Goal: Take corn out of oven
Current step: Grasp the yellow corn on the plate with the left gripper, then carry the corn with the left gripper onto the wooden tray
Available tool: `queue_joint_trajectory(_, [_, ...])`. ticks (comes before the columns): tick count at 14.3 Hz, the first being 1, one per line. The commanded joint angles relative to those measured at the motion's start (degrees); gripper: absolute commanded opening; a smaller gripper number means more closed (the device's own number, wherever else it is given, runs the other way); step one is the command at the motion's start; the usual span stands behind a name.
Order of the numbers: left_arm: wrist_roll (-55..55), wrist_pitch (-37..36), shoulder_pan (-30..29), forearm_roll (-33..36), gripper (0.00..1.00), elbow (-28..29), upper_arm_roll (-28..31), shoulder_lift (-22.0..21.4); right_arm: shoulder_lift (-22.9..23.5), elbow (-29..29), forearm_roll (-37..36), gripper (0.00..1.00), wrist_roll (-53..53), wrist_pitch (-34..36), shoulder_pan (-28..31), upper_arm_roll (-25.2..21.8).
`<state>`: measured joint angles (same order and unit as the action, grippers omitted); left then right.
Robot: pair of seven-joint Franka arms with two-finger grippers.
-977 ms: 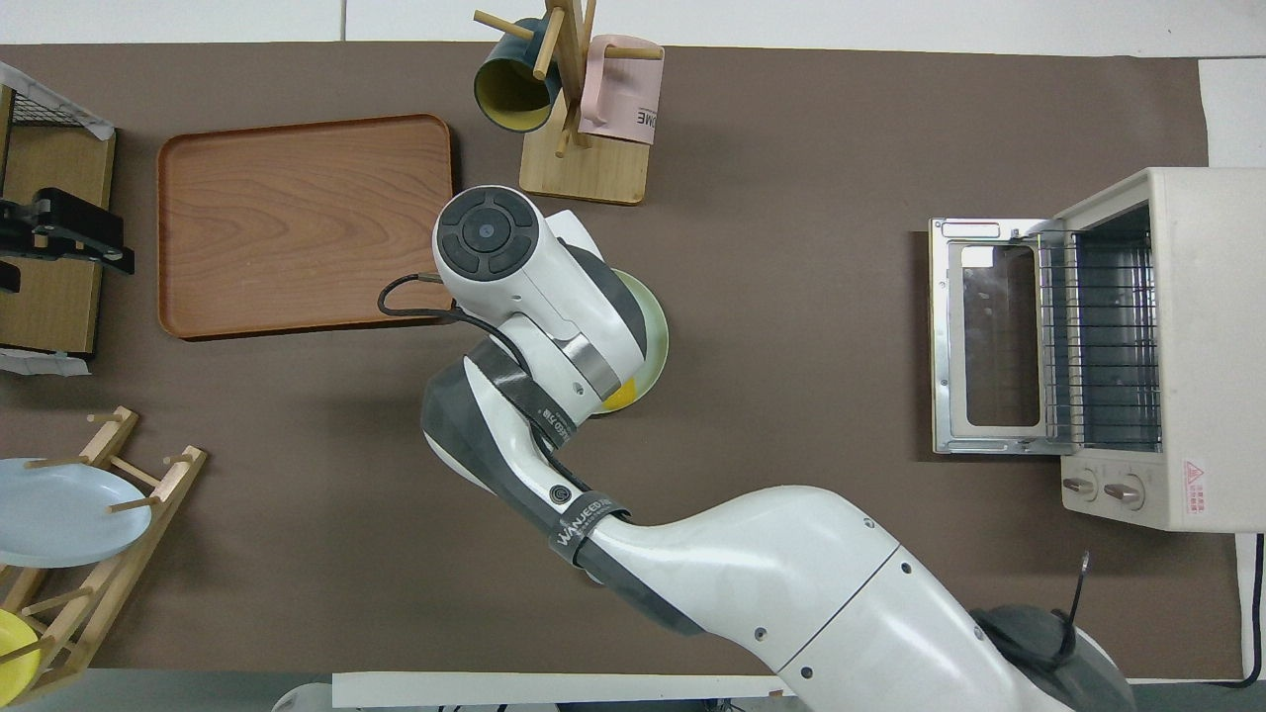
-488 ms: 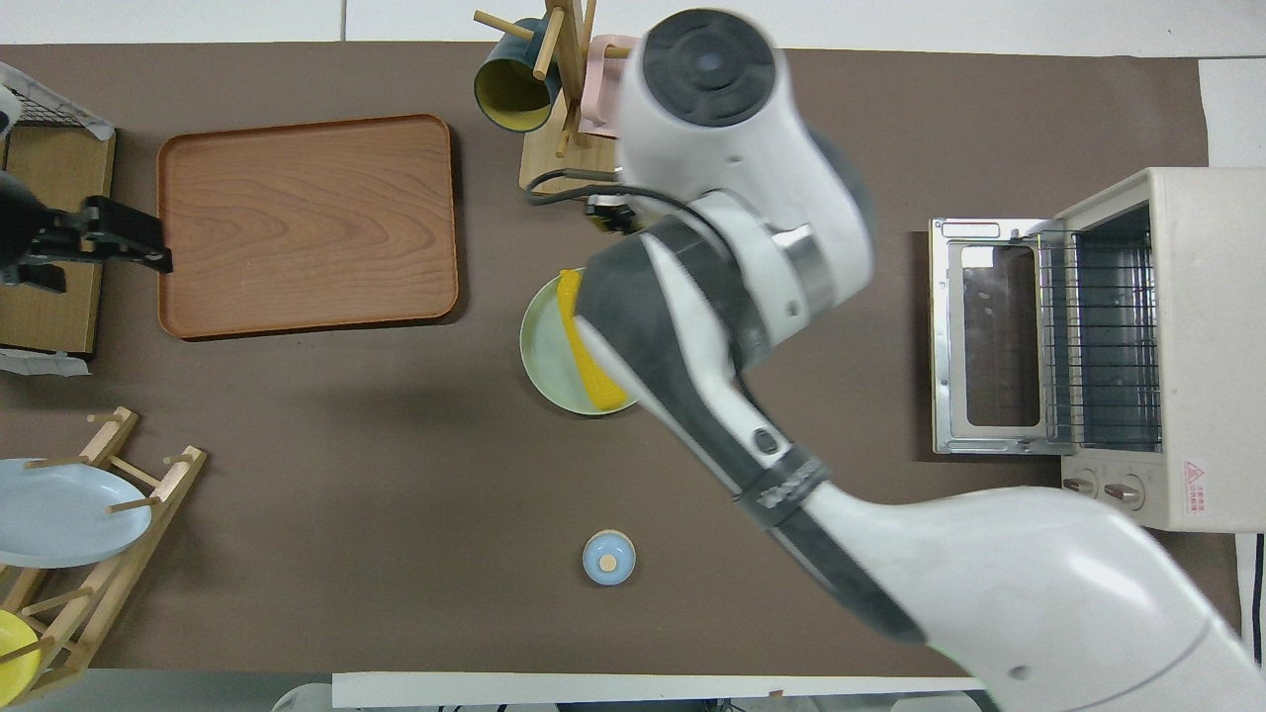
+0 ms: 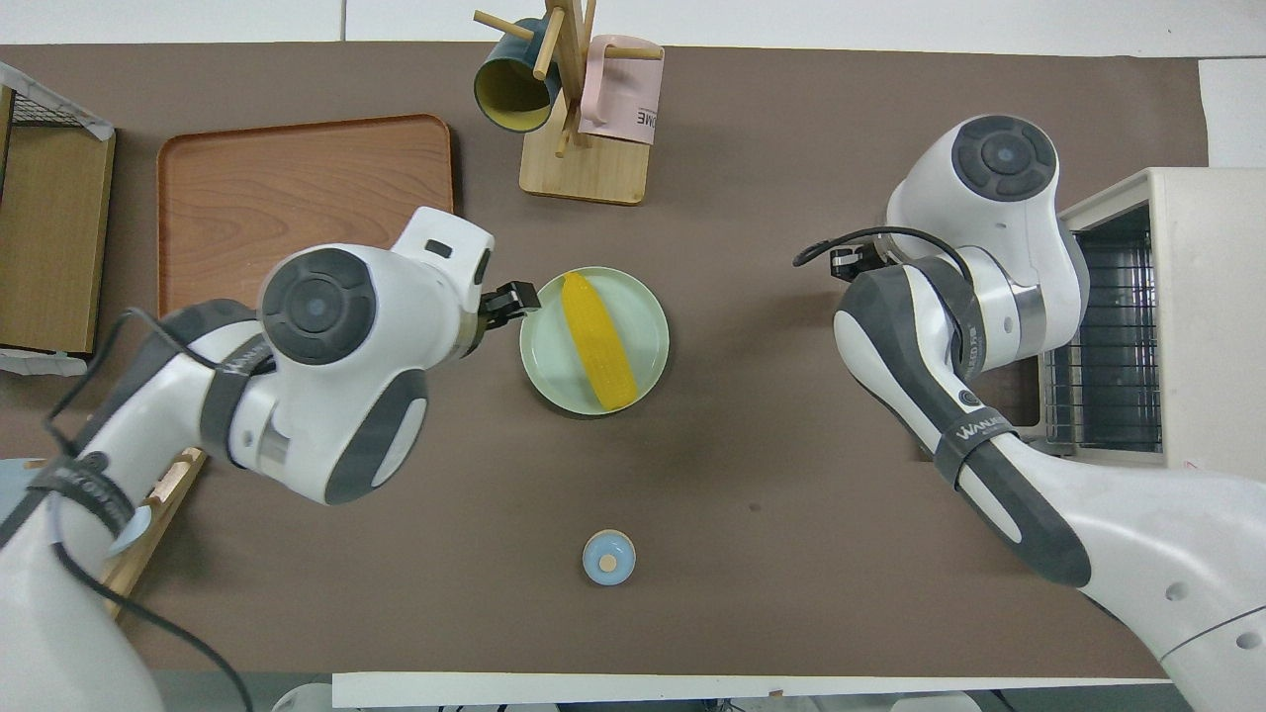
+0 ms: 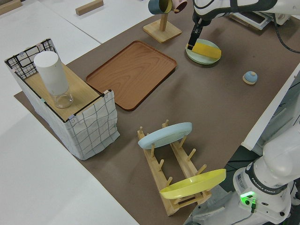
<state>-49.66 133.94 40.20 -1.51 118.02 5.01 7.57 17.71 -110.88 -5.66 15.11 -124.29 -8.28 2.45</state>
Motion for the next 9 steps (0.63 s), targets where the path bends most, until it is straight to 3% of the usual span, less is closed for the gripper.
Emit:
queue_joint_trajectory(1, [-4.9,1.2,4.3,0.2,1.00,-6.4,1.3,7.0,-3.3,-4.6,-0.8,0.00,-1.4,-0.3,1.0,0.9])
queue_joint_trajectory(3, [-7.9,1.2,6.5,0.5,1.00,-11.1,1.5,12.7,-3.3,-6.4,-4.3,0.00,-1.2,-1.1,1.2,0.9])
queue_joint_trajectory(5, [-8.2,1.8,6.8,0.5,0.98,-12.3,1.4,14.6,-3.3,-6.7,-5.9,0.00,-1.5,-0.3,1.8,0.9])
queue_joint_trajectory(6, [-8.2,1.9,6.8,0.6,0.89,-12.0,1.4,14.7,-3.3,-6.9,-7.2,0.00,-1.5,-0.2,2.2,0.9])
queue_joint_trajectory(7, [-8.2,1.9,6.8,0.6,0.75,-11.9,1.4,15.5,-3.6,-7.9,-8.1,0.00,-1.5,-0.2,2.2,0.9])
queue_joint_trajectory(8, [-8.3,1.6,7.0,0.6,0.51,-11.9,1.4,15.6,-3.7,-8.5,-8.7,0.00,-1.4,-0.3,2.4,0.9])
queue_joint_trajectory(9, [-8.2,1.5,7.3,0.6,0.21,-11.9,1.4,15.7,-3.7,-8.7,-8.8,0.00,-1.5,-0.3,3.1,1.0])
